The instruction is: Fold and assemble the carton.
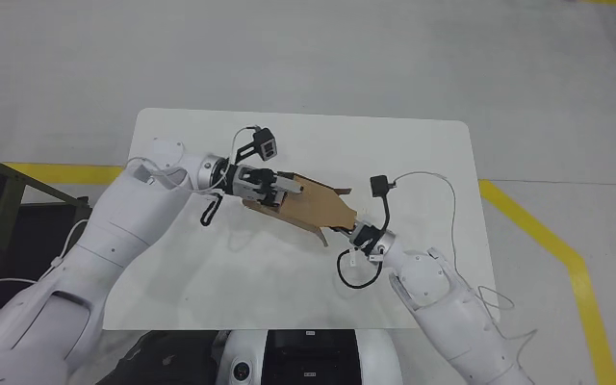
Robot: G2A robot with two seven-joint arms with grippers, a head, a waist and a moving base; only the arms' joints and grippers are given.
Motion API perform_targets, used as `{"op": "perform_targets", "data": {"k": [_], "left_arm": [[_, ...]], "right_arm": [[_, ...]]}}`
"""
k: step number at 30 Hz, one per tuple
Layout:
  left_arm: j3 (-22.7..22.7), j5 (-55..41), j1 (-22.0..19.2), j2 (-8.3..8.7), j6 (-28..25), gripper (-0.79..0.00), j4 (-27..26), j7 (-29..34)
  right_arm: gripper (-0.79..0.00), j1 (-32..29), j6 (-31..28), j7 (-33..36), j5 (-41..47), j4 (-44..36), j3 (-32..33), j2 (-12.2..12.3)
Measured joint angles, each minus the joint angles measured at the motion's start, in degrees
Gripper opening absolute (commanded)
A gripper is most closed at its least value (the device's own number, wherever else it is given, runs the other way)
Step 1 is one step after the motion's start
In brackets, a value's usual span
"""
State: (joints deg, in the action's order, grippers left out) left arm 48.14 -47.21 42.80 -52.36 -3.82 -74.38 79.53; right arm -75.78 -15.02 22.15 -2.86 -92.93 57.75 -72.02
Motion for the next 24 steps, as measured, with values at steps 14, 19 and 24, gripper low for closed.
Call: {"op": "perform_targets", "data": {"k": [14, 19, 24], "left_arm": [[3.0, 4.2, 2.2, 0.37, -0.4, -0.785, -2.3, -0.9], [3.5, 4.7, 2.5, 0.26, 0.5, -0.785, -2.1, -0.7], [3.7, 4.6, 2.5, -0.03, 0.4, -0.785, -1.7, -0.1]], "right_arm": [[-0.785, -0.6, 1.6, 0.7, -0.5, -1.2, 0.3, 0.0], [-0.591, -0.6, 1.6, 0.5, -0.8, -1.3, 0.4, -0.1], [0.0, -1.1, 1.2, 0.4, -0.5, -1.8, 0.7, -0.1]]}}
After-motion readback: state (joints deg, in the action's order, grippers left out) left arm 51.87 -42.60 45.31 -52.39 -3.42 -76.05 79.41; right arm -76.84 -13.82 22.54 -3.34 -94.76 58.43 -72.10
